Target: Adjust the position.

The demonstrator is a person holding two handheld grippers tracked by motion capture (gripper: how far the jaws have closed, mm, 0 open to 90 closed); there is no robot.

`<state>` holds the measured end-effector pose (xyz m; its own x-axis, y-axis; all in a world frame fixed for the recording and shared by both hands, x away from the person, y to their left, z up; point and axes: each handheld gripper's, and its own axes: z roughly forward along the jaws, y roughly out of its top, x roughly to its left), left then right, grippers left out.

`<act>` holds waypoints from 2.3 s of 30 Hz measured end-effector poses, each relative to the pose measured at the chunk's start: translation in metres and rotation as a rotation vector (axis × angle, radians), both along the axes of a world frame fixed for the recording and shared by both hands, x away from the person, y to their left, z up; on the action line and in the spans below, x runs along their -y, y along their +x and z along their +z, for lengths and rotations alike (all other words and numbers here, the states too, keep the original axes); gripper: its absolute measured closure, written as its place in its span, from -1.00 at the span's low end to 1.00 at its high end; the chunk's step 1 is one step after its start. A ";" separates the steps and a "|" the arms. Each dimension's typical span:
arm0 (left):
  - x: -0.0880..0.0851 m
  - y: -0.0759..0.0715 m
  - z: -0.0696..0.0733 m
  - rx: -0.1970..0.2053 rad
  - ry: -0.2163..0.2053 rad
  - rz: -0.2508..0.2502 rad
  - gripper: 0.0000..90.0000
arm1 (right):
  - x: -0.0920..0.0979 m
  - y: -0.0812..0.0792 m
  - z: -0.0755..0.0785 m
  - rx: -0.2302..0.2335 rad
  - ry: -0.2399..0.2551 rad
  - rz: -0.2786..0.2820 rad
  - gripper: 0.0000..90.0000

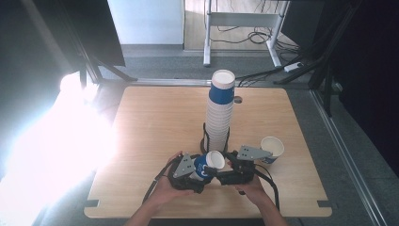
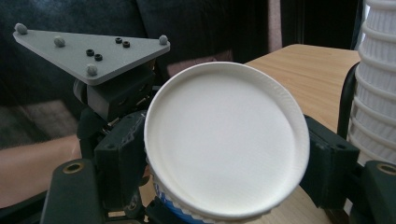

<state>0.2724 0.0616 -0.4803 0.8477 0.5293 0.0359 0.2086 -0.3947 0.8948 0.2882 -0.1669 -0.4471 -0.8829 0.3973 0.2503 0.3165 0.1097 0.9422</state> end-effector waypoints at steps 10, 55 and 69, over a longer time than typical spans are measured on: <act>-0.008 0.003 0.009 0.018 0.078 0.003 -0.68 | 0.007 -0.001 0.009 0.025 -0.003 -0.027 -0.56; -0.018 0.010 0.014 -0.008 -0.004 -0.056 -0.80 | 0.017 0.002 0.009 0.004 -0.002 0.025 -0.39; -0.012 0.016 0.010 -0.009 -0.127 -0.129 -0.81 | 0.023 0.003 0.010 -0.009 0.019 0.051 -0.39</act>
